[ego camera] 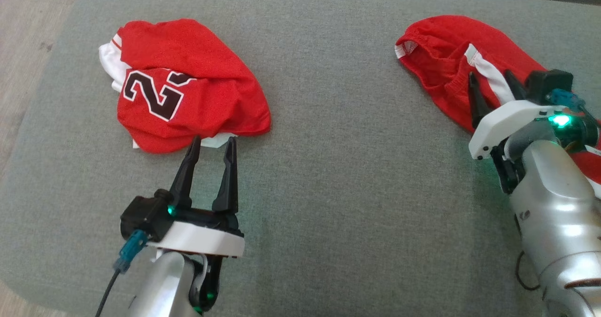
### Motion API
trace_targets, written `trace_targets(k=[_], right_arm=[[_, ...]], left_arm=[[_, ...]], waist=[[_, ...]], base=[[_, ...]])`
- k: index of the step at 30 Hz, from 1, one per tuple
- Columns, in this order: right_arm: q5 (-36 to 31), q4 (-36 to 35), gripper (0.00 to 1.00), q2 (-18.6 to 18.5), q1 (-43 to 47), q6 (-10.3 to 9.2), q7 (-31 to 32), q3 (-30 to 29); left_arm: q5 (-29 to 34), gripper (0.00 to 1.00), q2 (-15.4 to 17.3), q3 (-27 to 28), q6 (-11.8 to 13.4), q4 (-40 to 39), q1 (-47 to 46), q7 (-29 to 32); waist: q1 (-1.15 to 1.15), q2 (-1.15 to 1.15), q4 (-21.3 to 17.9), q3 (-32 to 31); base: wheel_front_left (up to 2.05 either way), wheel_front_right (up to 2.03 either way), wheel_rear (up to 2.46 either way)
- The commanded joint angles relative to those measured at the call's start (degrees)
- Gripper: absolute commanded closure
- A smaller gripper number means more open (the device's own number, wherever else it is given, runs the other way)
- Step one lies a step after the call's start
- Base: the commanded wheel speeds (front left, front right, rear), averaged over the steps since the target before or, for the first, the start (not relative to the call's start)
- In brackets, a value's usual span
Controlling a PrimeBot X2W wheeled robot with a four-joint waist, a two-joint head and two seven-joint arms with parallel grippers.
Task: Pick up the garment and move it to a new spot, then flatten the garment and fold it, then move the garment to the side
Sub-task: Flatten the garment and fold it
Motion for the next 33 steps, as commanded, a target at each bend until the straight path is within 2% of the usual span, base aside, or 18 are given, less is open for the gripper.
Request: trace_targets(k=[1,2,3,11,16,22,28,33], right_arm=[[-0.6,-0.7,0.00,0.0,-2.3,-0.04,-1.1,1.7],[-0.7,0.0,0.60,0.1,-2.6,-0.04,-1.6,1.9],[-0.8,0.5,1.00,0.1,-3.0,-0.04,-2.3,2.2],[1.7,1.9,1.00,2.7,-2.2,-0.04,-5.8,7.3],[6.9,-0.4,1.00,4.5,1.9,-0.04,-6.4,15.2],[15.2,-5.2,1.00,4.9,5.9,-0.04,-5.5,24.4],[24.5,-12.4,1.00,1.4,9.3,-0.04,-1.2,35.0],[30.9,-16.3,1.00,-2.4,10.3,-0.04,2.1,40.1]], left_arm=[[-0.3,0.00,0.2,1.6,0.0,-1.5,-2.2,-0.5],[-0.4,0.00,0.2,1.6,0.1,-1.5,-2.3,-0.5],[-0.4,0.00,0.2,1.5,0.1,-1.5,-2.3,-0.5],[-0.1,0.00,0.2,2.6,0.5,-1.0,-1.9,-0.5],[0.5,0.00,0.2,3.8,0.5,-1.0,-0.8,-0.5],[0.9,0.00,0.2,4.8,0.5,-1.0,0.2,-0.5],[1.3,0.00,0.2,5.7,0.4,-0.8,1.5,-0.5],[1.5,0.00,0.2,5.8,0.3,-0.9,2.2,-0.5]], waist=[[0.00,0.00,0.0,0.1],[0.00,0.00,0.0,0.2],[0.00,0.00,-0.1,0.2],[0.00,0.00,-2.7,-2.4],[0.00,0.00,-5.3,-5.1],[0.00,0.00,-7.4,-7.4],[0.00,0.00,-8.6,-9.3],[0.00,0.00,-8.4,-9.9]], base=[[0.00,0.00,0.00],[0.00,0.00,0.00],[0.00,0.00,0.00],[0.00,0.00,0.00],[0.00,0.00,0.00],[0.00,0.00,0.00],[0.00,0.00,0.00],[0.00,0.00,0.00]])
